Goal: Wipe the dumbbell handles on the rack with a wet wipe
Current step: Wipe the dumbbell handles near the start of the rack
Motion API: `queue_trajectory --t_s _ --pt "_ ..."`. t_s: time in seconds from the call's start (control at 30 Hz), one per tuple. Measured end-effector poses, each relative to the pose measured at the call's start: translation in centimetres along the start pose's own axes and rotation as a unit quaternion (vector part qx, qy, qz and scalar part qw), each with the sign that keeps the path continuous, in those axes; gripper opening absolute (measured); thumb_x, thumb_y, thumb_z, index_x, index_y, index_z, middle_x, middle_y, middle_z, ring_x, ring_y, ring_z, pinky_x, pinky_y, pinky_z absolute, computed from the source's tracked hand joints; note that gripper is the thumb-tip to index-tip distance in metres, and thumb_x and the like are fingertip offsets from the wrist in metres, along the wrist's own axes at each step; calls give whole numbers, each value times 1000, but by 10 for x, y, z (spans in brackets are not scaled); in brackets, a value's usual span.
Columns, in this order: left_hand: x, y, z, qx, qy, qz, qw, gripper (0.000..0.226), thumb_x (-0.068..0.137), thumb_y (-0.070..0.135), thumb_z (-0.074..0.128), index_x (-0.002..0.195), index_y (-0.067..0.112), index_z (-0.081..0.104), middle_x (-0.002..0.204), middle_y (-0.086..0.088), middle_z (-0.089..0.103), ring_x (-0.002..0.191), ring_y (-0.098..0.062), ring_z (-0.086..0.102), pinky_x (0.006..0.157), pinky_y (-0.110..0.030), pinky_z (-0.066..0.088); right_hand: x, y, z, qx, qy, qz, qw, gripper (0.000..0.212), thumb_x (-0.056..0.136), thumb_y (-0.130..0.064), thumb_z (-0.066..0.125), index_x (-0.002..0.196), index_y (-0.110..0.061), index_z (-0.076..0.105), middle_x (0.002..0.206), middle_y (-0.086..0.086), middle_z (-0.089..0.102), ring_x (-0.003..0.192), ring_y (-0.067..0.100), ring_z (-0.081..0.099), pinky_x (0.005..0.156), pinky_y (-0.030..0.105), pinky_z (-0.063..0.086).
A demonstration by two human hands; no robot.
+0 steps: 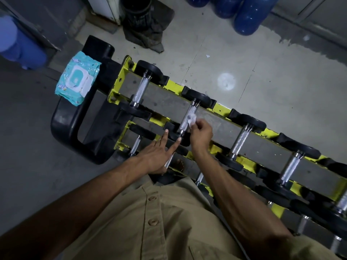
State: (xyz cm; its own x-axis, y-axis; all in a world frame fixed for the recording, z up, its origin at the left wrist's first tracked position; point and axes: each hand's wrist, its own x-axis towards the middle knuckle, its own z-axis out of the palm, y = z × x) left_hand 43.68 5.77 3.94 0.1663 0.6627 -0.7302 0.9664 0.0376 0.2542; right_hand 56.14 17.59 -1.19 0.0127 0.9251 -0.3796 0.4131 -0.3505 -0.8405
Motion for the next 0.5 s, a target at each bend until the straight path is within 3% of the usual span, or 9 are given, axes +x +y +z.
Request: queue_trajectory --t_s 0.17,0.23,0.3,0.37,0.47,0.5 --pt "-1 -8 -2 -3 -6 17 1000 125 94 31 72 157 27 -35 157 -36 -39 159 -48 -2 131 -52 12 -1 3 1 -82 -3 -57 995 9 92 -12 69 84 -16 65 81 -3 68 75 15 63 69 32 53" --pt "-1 -7 -2 -3 -5 21 1000 123 95 30 71 158 25 -35 156 -37 -39 158 -49 0 130 -52 13 9 -7 2 -144 22 -138 980 8 92 -9 66 90 -14 61 91 0 62 80 15 56 68 31 47" --pt "-1 -6 -1 -8 -1 23 1000 122 96 29 70 157 24 -35 156 -38 -39 158 -50 1 130 -52 13 4 -6 0 -217 -7 -224 950 13 94 -5 59 105 -12 60 106 4 54 87 13 50 66 26 42" --pt "0 -5 0 -11 4 23 1000 122 97 31 70 157 24 -36 154 -38 -41 158 -50 0 130 -53 13 -1 -1 -8 -330 -69 -303 891 31 92 -4 59 122 -11 61 118 8 52 98 18 50 70 25 45" --pt "0 -2 3 -10 7 15 1000 122 97 33 70 157 24 -36 154 -39 -40 158 -51 0 130 -52 13 15 -7 -26 -482 -128 -424 756 44 88 -11 65 132 -15 62 129 7 56 114 25 50 83 36 52" --pt "0 0 2 -8 7 14 1000 122 97 32 70 157 23 -35 154 -39 -39 158 -51 0 130 -52 13 25 -13 -29 -512 -127 -439 727 47 88 -10 64 135 -17 61 135 5 55 118 26 50 88 38 52"
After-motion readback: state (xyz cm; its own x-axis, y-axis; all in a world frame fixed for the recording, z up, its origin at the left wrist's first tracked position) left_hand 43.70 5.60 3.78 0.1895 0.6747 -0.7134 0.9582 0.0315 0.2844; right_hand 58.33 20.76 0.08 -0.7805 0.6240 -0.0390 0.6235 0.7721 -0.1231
